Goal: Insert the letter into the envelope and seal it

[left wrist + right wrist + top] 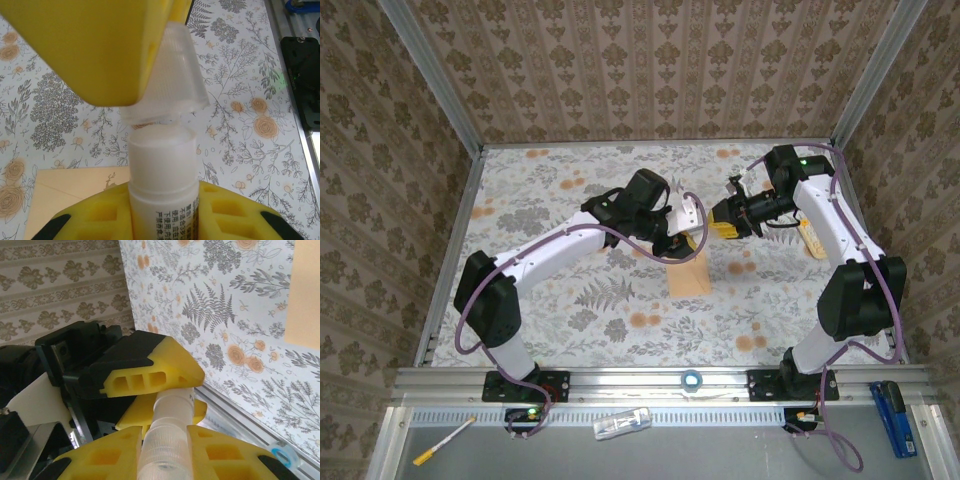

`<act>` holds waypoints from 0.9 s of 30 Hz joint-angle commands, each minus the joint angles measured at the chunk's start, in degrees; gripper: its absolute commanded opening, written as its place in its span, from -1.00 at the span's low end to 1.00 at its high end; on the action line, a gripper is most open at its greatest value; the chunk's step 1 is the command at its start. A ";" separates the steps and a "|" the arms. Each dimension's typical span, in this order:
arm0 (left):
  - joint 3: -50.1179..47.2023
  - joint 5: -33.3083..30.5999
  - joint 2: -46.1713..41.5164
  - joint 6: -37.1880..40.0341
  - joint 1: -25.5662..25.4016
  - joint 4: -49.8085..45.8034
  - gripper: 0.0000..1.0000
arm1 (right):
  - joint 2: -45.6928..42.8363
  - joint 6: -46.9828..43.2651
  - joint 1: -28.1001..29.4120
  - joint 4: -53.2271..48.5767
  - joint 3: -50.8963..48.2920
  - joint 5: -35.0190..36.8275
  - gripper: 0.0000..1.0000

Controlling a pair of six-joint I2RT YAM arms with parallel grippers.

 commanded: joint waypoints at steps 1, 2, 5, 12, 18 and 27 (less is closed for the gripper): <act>1.13 1.64 0.46 -0.35 0.40 0.30 -1.00 | -0.62 -0.49 0.46 -2.36 -0.45 1.04 -0.47; 1.13 1.69 0.51 -0.31 0.40 0.30 -1.00 | -0.64 -0.38 0.58 -2.08 -0.40 0.76 -0.48; 1.13 1.73 0.46 -0.40 0.45 0.35 -1.00 | -0.50 0.10 0.89 -1.57 -0.46 0.61 -0.48; 1.39 1.94 0.73 -0.62 0.40 0.51 -1.00 | -0.19 1.75 2.47 0.80 -1.11 0.48 -0.48; 1.04 1.90 0.47 -0.78 0.38 0.50 -1.00 | 0.07 2.84 2.83 1.91 -0.84 1.99 -0.48; 0.69 1.72 0.24 -0.87 0.43 0.81 -1.00 | 0.44 3.74 2.83 2.34 0.04 3.66 -0.49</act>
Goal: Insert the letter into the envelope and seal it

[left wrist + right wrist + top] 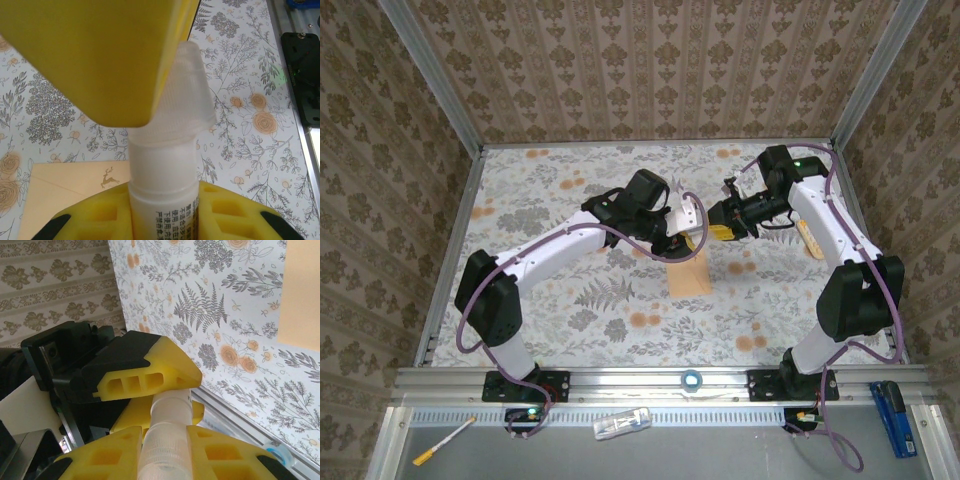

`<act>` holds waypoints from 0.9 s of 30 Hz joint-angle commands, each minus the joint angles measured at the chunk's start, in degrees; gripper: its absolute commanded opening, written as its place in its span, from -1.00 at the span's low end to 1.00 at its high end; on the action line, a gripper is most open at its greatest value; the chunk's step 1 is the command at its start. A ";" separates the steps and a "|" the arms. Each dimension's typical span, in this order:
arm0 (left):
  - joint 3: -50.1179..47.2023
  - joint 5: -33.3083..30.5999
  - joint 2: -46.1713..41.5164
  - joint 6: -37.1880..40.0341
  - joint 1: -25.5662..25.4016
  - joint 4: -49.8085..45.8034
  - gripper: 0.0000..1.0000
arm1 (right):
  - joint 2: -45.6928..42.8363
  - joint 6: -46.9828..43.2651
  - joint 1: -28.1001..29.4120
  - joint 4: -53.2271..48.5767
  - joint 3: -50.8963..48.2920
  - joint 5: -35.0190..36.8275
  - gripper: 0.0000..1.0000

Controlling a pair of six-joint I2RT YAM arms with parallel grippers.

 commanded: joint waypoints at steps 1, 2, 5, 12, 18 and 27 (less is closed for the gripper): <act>0.69 1.55 -0.16 -0.92 0.05 1.72 -1.00 | 0.47 1.14 0.71 0.28 0.50 1.46 -0.49; 0.68 1.53 -0.18 -0.92 0.07 1.70 -1.00 | 0.27 1.62 0.75 0.79 0.29 1.71 -0.49; 0.78 1.69 -0.12 -1.07 0.10 1.89 -1.00 | 0.23 2.43 1.01 1.88 -0.26 1.56 -0.50; 0.87 1.70 0.03 -1.14 0.09 2.26 -1.00 | 0.57 3.70 2.50 3.92 -0.96 0.30 -0.50; 1.39 1.90 0.42 -1.24 -0.04 2.37 -1.00 | 0.76 6.07 3.45 7.36 -2.01 -2.38 -0.50; 3.47 1.37 -0.13 0.53 -1.35 1.25 -1.00 | 2.17 5.96 4.04 8.46 -2.79 -3.40 -0.51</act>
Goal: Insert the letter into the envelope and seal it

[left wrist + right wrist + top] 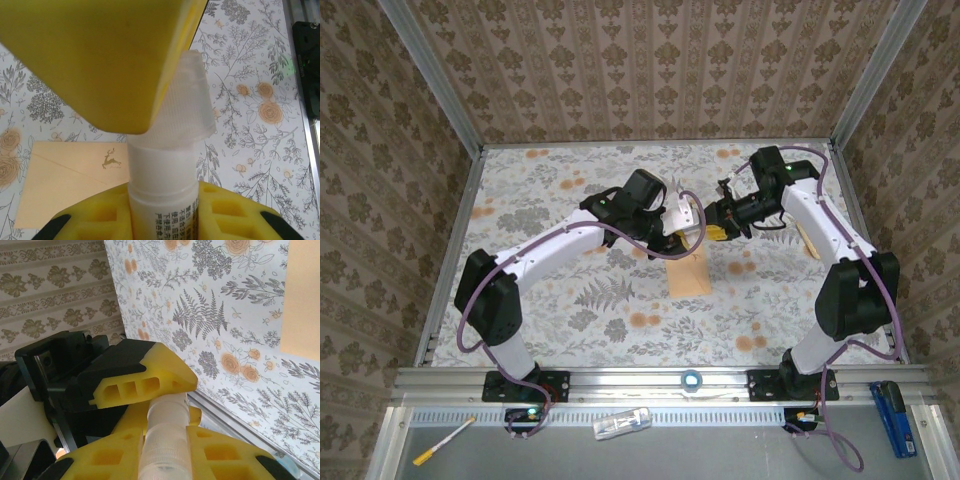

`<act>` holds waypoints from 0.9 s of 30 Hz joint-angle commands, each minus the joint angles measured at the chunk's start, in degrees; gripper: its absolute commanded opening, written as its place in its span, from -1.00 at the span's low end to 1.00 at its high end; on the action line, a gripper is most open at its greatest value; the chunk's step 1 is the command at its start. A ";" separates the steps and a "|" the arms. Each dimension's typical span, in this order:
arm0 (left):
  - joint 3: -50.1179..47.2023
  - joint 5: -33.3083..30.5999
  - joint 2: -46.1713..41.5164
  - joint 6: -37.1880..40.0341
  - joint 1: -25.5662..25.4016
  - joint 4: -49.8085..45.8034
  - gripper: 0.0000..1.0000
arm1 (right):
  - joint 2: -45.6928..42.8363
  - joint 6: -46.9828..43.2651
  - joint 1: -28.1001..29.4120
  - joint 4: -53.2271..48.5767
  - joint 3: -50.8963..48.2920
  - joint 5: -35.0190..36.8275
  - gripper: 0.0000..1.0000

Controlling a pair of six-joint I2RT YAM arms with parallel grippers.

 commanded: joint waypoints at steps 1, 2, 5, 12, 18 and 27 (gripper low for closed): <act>3.53 3.00 -0.42 1.71 -2.42 4.13 -1.00 | 1.60 0.45 1.80 1.62 -0.47 -4.19 -0.51; 3.59 2.89 -0.58 1.99 -2.58 4.01 -1.00 | 1.95 0.01 1.77 1.01 -0.09 -4.20 -0.51; 3.63 2.51 -1.12 2.52 -3.01 3.83 -1.00 | 2.55 -0.83 1.30 0.18 0.82 -4.24 -0.51; 3.17 2.08 -2.48 2.90 -3.23 3.98 -1.00 | 3.82 -4.19 0.17 -3.74 1.85 -3.63 -0.50; 2.90 2.05 -2.96 2.96 -3.31 4.17 -1.00 | 3.55 -4.38 -0.49 -3.95 2.17 -3.65 -0.50; 2.44 2.04 -3.51 2.59 -3.48 5.22 -1.00 | 2.97 -3.08 -0.49 -2.49 0.37 -2.64 -0.50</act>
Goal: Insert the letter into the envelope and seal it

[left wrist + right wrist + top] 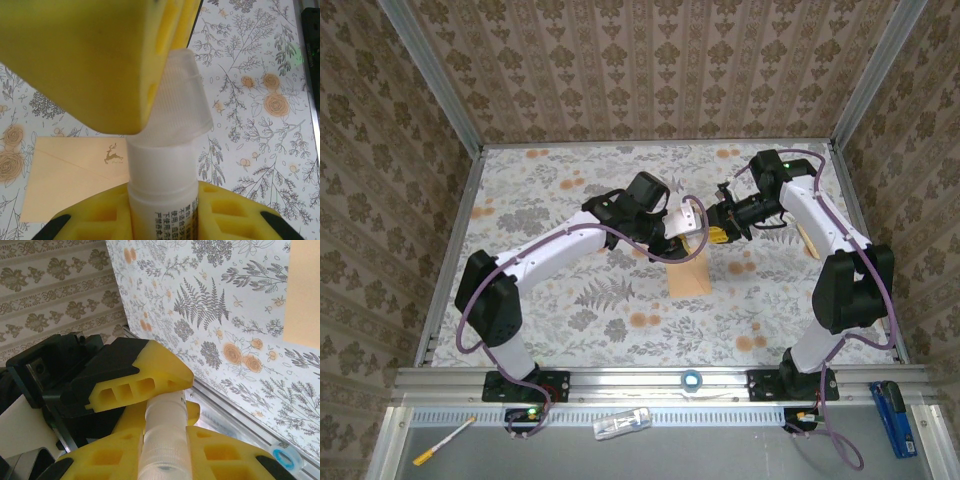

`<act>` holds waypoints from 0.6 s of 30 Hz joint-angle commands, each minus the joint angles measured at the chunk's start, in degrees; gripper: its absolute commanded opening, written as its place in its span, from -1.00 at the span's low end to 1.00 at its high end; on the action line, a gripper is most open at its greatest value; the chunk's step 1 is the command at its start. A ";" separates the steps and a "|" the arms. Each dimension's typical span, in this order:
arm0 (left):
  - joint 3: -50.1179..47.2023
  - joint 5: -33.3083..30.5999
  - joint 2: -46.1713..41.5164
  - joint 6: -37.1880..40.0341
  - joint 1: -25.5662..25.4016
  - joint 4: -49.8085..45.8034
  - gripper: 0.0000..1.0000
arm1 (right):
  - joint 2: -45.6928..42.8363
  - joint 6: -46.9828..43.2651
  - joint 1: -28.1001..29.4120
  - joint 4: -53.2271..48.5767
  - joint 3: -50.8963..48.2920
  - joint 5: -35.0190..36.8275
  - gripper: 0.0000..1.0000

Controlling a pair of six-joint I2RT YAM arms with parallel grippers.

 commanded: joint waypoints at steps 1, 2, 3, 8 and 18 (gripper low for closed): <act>2.34 4.77 -3.31 1.70 -2.31 6.09 -1.00 | 0.63 0.46 0.47 1.66 -0.48 0.00 -0.50; 2.33 4.75 -3.35 1.71 -2.23 6.04 -1.00 | 0.59 0.68 0.47 1.98 -0.73 0.14 -0.50; 2.32 4.75 -3.42 1.66 -2.29 6.13 -1.00 | 0.62 1.11 0.55 2.49 -1.13 -0.24 -0.50; 2.34 4.80 -3.32 1.70 -2.21 6.39 -1.00 | 0.87 2.17 0.55 5.08 -2.90 -1.96 -0.51; 2.43 5.05 -3.08 1.83 -2.37 7.23 -1.00 | 3.06 -1.51 1.83 4.21 -3.49 -9.03 -0.50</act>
